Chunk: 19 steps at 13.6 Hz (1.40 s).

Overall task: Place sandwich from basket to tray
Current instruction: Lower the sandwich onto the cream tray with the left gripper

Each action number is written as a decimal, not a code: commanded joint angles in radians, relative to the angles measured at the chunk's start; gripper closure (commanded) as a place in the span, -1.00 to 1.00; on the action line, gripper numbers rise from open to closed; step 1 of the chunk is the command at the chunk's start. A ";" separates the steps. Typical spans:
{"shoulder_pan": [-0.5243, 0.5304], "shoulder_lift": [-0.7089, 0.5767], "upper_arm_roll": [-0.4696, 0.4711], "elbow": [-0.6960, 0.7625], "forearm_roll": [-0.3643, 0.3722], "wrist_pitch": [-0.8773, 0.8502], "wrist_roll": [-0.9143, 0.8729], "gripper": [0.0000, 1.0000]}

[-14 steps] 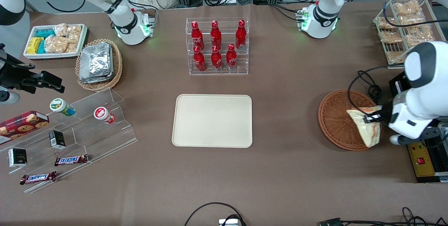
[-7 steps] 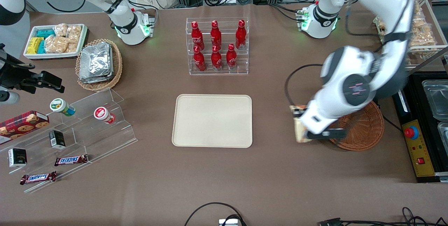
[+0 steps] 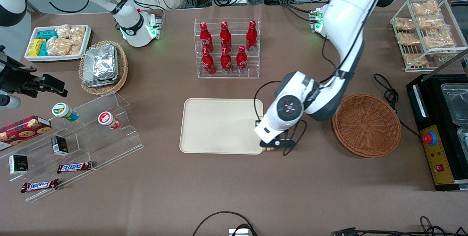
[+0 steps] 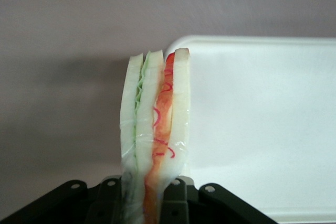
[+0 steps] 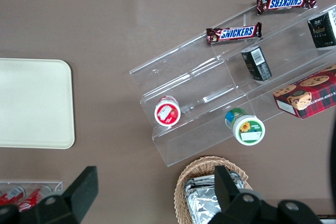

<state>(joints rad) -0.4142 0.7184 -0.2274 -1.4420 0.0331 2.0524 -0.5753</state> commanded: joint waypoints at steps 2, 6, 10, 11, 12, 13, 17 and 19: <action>-0.058 0.073 0.017 0.045 0.001 0.049 -0.020 1.00; -0.084 0.093 0.017 0.038 0.002 0.069 -0.011 1.00; -0.083 0.098 0.017 0.040 0.005 0.069 -0.023 -0.71; -0.081 0.095 0.017 0.040 0.007 0.069 -0.021 -1.00; -0.081 0.090 0.017 0.038 0.005 0.065 -0.026 -1.00; -0.078 0.084 0.017 0.037 0.005 0.057 -0.037 -1.00; -0.039 -0.072 0.017 -0.062 -0.004 -0.035 -0.054 -1.00; 0.006 -0.230 0.016 -0.264 -0.010 -0.002 -0.038 -1.00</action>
<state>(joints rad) -0.4516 0.6745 -0.2128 -1.4814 0.0342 2.0267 -0.6153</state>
